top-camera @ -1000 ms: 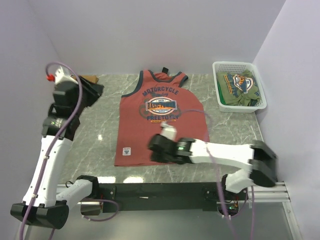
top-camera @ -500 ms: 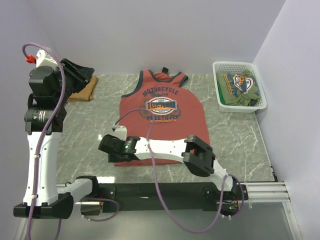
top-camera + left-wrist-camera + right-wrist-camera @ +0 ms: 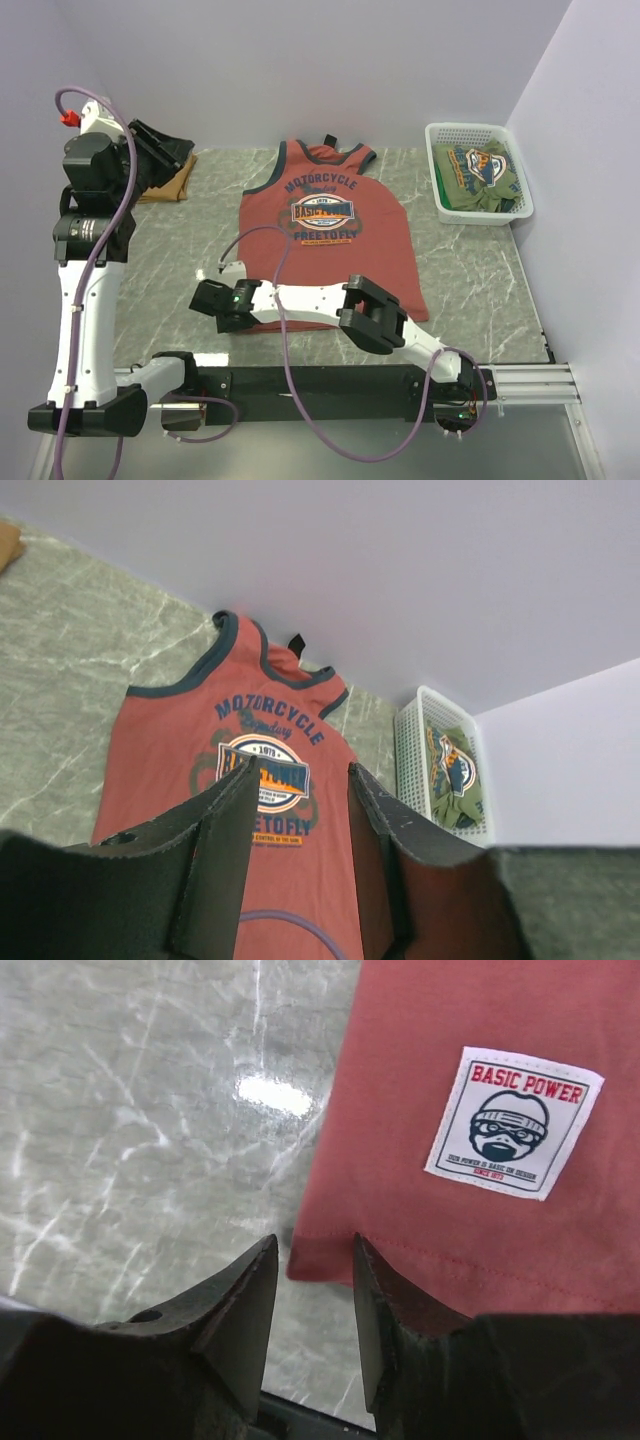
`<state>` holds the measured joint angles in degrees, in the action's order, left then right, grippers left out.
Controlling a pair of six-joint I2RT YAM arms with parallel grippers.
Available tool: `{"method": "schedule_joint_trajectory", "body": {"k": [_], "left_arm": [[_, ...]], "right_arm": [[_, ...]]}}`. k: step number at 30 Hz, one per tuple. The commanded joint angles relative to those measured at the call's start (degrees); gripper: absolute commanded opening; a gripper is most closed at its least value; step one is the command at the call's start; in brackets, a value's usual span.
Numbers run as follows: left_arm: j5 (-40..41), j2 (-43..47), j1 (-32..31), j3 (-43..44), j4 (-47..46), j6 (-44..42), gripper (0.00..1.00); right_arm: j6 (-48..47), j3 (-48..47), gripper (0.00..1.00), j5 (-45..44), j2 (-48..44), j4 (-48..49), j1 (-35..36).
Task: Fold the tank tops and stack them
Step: Fold the tank top
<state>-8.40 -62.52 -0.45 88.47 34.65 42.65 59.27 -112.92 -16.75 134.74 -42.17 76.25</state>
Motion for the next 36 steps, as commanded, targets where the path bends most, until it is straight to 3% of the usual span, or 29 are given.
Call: {"method": "schedule_joint_trajectory", "body": {"k": [1,5,8,10,16,23,26,31,34,36], "left_arm": [[-1.88,0.82,0.27,-1.54,-2.57,-0.91,0.46],[-1.62,1.00,0.27,-3.30,-3.10,-0.82,0.45],[0.31,1.96,0.27,-6.10,-4.15,-0.29,0.45],[1.98,2.66,1.66,-10.04,-5.03,0.32,0.45],[4.28,1.97,2.03,-25.14,-11.35,4.97,0.44],[-5.56,-7.68,1.51,-43.19,-32.17,13.59,0.46],[-5.75,-16.82,-1.39,-39.88,-33.95,12.02,0.53],[-1.53,-30.17,-4.82,-26.88,-27.81,7.80,0.59],[1.18,-31.35,-5.52,-25.27,-23.76,7.62,0.58],[7.68,-27.68,-6.32,-28.06,-21.21,7.97,0.59]], "right_arm": [[-0.99,-3.88,0.44,-1.70,1.93,-2.65,0.57],[-1.87,-2.39,0.39,-2.85,1.50,-2.74,0.66],[-3.01,2.69,0.10,-2.67,-1.83,-2.04,0.48],[-4.68,11.96,0.00,-1.54,-8.04,1.89,0.66],[-8.38,39.65,0.00,6.03,-30.53,12.20,2.23],[-1.63,55.60,0.00,3.92,-48.41,11.50,9.35],[2.59,60.09,0.00,4.01,-52.81,11.06,13.48],[7.61,63.26,0.00,3.22,-55.54,8.78,20.94],[9.38,64.84,0.00,3.22,-55.37,9.39,21.49],[9.03,64.67,0.00,3.39,-54.59,10.44,21.40]]}}
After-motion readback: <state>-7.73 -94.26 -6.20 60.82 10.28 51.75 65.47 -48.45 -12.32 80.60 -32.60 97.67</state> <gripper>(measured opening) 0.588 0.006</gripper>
